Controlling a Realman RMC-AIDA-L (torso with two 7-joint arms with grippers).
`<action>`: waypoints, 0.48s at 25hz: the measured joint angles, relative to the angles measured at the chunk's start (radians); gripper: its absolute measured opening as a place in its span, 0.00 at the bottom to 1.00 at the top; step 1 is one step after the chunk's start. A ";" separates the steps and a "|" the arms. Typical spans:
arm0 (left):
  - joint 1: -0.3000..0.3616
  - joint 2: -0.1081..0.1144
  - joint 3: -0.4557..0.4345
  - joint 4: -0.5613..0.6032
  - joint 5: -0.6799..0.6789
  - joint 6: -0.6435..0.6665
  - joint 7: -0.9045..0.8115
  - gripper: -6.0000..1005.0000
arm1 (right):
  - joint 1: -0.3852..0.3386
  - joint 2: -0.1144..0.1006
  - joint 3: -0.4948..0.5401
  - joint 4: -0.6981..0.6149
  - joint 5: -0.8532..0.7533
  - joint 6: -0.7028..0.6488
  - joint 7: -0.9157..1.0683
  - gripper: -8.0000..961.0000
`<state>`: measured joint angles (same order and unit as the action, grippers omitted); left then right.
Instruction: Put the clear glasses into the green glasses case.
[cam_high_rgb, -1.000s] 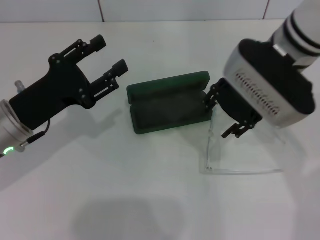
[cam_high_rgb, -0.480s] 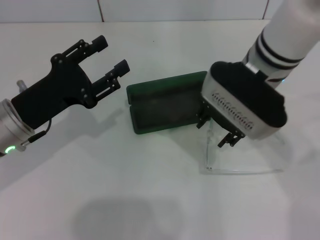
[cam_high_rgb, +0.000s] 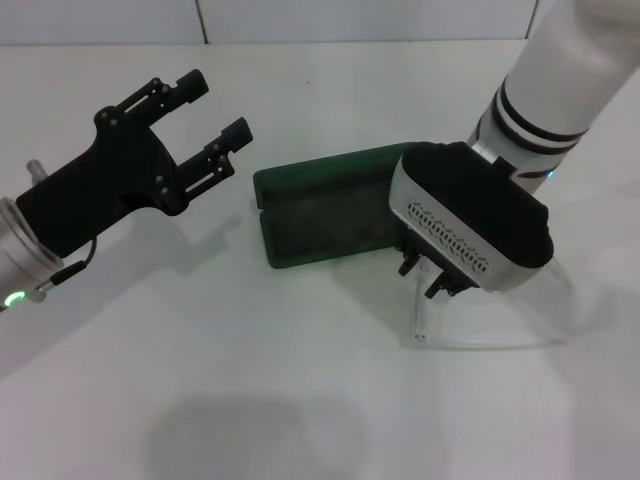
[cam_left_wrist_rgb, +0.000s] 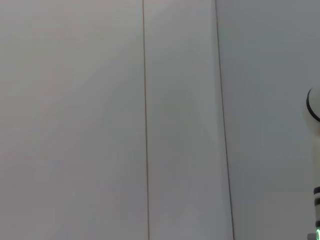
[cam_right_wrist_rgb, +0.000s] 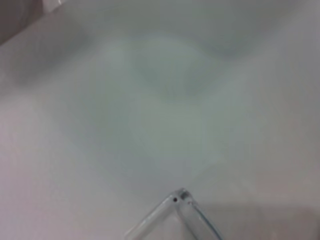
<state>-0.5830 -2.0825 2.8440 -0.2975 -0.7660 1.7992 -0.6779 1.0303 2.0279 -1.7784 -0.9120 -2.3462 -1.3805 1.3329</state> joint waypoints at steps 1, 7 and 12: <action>0.000 0.000 0.000 0.000 0.000 0.000 0.000 0.69 | 0.000 0.000 -0.004 0.000 -0.007 0.004 0.006 0.46; 0.001 0.000 0.000 -0.001 0.000 0.000 0.000 0.68 | -0.002 0.000 -0.002 0.000 -0.016 0.018 0.018 0.34; 0.004 -0.001 -0.001 0.002 -0.003 0.000 -0.001 0.68 | -0.016 -0.002 0.033 -0.015 -0.028 0.008 0.025 0.23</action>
<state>-0.5790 -2.0831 2.8433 -0.2959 -0.7686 1.7994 -0.6785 1.0139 2.0263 -1.7457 -0.9269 -2.3739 -1.3724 1.3576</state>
